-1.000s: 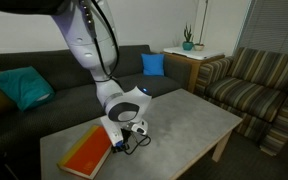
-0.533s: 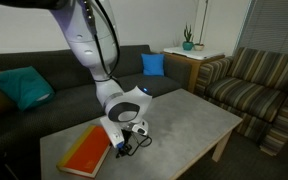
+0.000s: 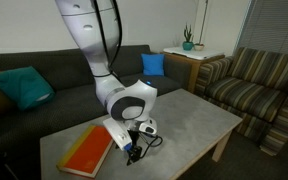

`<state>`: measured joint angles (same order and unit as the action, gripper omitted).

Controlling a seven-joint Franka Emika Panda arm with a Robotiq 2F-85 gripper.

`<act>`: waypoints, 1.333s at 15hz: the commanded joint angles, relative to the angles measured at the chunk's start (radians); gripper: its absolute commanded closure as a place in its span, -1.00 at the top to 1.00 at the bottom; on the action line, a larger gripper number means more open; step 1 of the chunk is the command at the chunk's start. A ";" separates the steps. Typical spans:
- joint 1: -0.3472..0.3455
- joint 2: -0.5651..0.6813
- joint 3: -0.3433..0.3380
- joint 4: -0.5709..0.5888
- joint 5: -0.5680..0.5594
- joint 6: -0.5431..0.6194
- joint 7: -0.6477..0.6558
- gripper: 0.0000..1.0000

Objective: Move the book away from you

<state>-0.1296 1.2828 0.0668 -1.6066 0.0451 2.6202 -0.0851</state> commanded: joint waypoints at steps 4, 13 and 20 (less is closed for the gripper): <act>-0.016 -0.173 -0.025 -0.224 -0.009 0.082 -0.035 1.00; -0.038 -0.340 -0.015 -0.412 -0.011 0.121 -0.077 1.00; -0.034 -0.367 -0.011 -0.429 -0.003 0.095 -0.079 1.00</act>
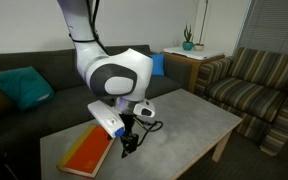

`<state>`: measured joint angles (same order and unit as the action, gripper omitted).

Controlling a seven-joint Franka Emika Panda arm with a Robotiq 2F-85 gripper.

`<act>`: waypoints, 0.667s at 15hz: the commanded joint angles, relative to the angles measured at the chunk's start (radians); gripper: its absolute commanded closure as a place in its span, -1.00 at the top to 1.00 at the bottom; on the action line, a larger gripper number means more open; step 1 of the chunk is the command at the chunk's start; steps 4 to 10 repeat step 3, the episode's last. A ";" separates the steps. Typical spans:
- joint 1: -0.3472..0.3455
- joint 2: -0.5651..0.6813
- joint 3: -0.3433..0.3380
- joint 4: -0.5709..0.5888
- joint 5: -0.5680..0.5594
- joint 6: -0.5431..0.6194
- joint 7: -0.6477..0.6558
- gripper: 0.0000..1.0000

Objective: Move the book away from you

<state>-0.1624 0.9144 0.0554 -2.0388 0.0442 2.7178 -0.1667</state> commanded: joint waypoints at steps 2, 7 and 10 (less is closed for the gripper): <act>-0.006 -0.006 0.004 -0.006 -0.002 -0.002 -0.002 1.00; -0.006 -0.007 0.004 -0.007 -0.002 -0.002 -0.002 1.00; -0.006 -0.007 0.004 -0.007 -0.002 -0.002 -0.002 1.00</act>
